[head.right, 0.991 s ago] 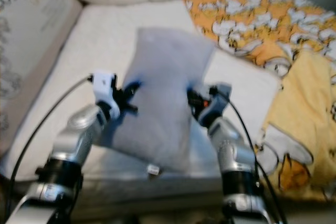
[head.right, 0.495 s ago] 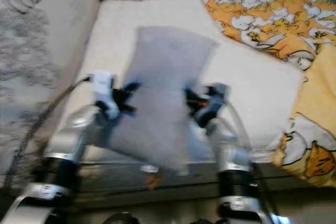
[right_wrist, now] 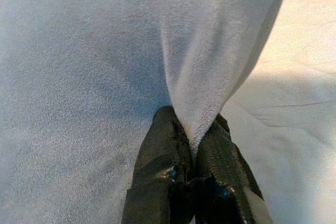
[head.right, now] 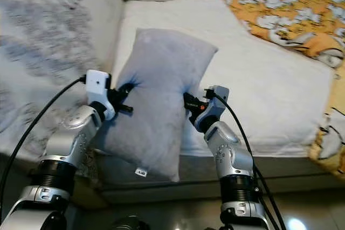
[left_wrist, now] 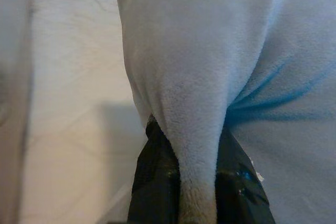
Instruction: Clean up the room
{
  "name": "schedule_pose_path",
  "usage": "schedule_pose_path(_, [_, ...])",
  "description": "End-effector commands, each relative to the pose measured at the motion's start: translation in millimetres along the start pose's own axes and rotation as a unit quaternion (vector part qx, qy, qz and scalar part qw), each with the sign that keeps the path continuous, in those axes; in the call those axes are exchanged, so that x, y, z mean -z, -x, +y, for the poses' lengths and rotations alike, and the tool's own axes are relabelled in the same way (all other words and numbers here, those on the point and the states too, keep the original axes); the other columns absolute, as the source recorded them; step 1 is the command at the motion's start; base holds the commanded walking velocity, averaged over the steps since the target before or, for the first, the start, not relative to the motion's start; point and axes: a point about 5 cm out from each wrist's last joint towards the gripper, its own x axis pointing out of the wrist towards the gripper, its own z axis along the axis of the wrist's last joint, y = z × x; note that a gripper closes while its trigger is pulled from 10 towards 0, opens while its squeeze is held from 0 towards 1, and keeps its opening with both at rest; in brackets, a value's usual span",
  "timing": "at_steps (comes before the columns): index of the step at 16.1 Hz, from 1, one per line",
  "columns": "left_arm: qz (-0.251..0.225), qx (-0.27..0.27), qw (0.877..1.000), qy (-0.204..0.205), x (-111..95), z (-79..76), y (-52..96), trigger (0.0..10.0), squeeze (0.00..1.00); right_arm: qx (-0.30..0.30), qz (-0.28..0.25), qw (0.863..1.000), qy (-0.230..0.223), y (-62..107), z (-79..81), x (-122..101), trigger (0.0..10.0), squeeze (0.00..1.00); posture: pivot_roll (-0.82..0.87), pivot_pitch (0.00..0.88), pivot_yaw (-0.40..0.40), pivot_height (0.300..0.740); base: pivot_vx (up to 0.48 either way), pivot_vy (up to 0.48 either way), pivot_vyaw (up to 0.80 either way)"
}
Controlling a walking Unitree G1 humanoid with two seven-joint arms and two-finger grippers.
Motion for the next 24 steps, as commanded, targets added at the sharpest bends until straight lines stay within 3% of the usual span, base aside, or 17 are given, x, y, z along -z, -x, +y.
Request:
schedule_pose_path(1, [-0.033,0.01,0.999,-0.005,-16,-5.6,-5.7,10.0,0.0,-0.006,-0.009,1.0,0.004,-0.2,-0.2,-8,10.0,0.0,0.04,0.0,0.073,0.74,0.0,0.0,0.0])
schedule_pose_path(10, [-0.034,-0.004,0.999,-0.01,-16,-1.5,-5.7,10.0,0.0,-0.021,0.012,0.999,0.021,-2.9,1.2,-7,10.0,0.0,0.05,0.0,0.061,0.74,0.263,0.0,0.0])
schedule_pose_path(18, [-0.036,-0.012,0.999,-0.01,-16,1.7,-3.5,10.0,0.0,-0.039,0.034,0.998,0.031,-3.8,3.0,-1,10.0,0.0,0.06,0.0,0.056,0.74,0.326,0.0,0.8])
schedule_pose_path(24, [-0.028,-0.012,0.999,-0.023,-16,5.0,-3.5,10.0,0.0,-0.042,0.035,0.998,0.016,-4.1,2.2,0,10.0,0.0,0.06,0.0,0.065,0.74,0.328,0.0,0.0])
